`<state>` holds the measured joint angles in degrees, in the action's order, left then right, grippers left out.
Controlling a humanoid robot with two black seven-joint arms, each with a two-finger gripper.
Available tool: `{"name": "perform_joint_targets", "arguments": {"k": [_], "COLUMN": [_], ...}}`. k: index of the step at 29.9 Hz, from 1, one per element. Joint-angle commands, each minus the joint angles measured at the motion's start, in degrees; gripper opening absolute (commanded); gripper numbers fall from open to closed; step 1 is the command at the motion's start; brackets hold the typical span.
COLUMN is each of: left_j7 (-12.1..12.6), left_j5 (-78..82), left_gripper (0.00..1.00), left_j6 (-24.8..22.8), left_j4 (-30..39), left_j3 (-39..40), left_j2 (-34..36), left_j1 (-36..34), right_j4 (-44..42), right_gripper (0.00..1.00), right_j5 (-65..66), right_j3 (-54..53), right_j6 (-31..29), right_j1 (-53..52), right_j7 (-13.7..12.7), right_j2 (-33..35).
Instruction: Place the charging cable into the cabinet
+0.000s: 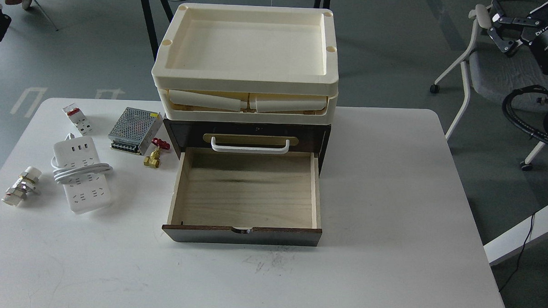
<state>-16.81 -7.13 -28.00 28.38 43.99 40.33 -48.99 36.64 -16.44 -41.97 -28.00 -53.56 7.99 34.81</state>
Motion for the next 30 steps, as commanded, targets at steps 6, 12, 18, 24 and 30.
{"name": "perform_joint_targets", "arguments": {"k": [6,12,18,24,30], "left_j7": [-0.3,-5.2,-11.2,-11.2,-11.2], "left_j5": [-1.4,-7.8,-8.9,-7.9,3.2], "left_gripper": [1.00,1.00,1.00,1.00,1.00], "left_j6": [0.0,0.0,0.0,0.0,0.0], "left_j4": [-2.3,-10.0,-6.3,7.4,25.3], "left_j3": [0.7,5.1,10.7,8.8,6.3], "left_j2": [-0.8,-9.9,-11.3,-2.3,16.9], "left_j1": [-0.5,-0.4,0.3,3.5,7.0], "right_j4": [-0.1,0.0,-0.1,0.0,-0.1], "right_gripper": [1.00,1.00,1.00,1.00,1.00], "right_j5": [0.0,0.0,0.0,0.0,0.0], "right_j3": [-0.7,-0.8,-0.9,-0.8,-1.0], "right_j6": [0.0,0.0,0.0,0.0,0.0], "right_j1": [0.3,0.6,0.6,1.8,3.4], "right_j7": [0.0,-0.1,-0.1,-0.1,0.0], "right_j2": [0.6,1.2,3.4,3.2,2.8]}}
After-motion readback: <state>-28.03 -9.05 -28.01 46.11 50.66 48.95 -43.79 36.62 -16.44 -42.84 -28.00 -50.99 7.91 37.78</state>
